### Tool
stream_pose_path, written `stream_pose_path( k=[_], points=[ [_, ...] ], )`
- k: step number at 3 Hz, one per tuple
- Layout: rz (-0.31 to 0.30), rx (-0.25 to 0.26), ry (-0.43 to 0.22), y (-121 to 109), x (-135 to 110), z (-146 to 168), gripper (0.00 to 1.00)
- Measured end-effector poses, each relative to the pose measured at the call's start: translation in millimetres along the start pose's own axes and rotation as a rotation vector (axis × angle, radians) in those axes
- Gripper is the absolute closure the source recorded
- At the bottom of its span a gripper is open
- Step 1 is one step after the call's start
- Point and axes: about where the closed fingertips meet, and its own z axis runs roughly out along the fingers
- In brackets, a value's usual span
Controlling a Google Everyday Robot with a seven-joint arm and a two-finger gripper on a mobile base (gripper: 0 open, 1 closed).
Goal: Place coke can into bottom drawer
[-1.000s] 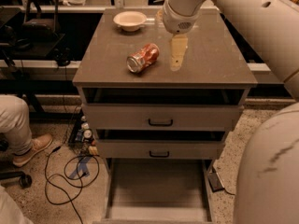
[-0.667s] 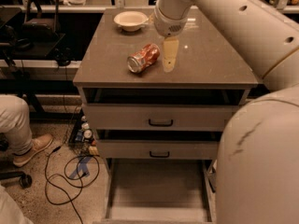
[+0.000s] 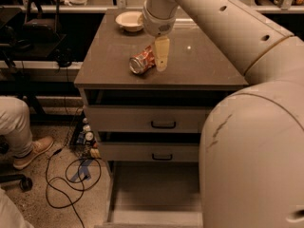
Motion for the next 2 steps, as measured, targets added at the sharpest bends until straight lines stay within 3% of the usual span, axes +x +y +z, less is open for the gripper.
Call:
stream_pose_path(
  k=[2],
  points=[
    [-0.064,-0.041,0.002,-13,-20,23,0.0]
  ],
)
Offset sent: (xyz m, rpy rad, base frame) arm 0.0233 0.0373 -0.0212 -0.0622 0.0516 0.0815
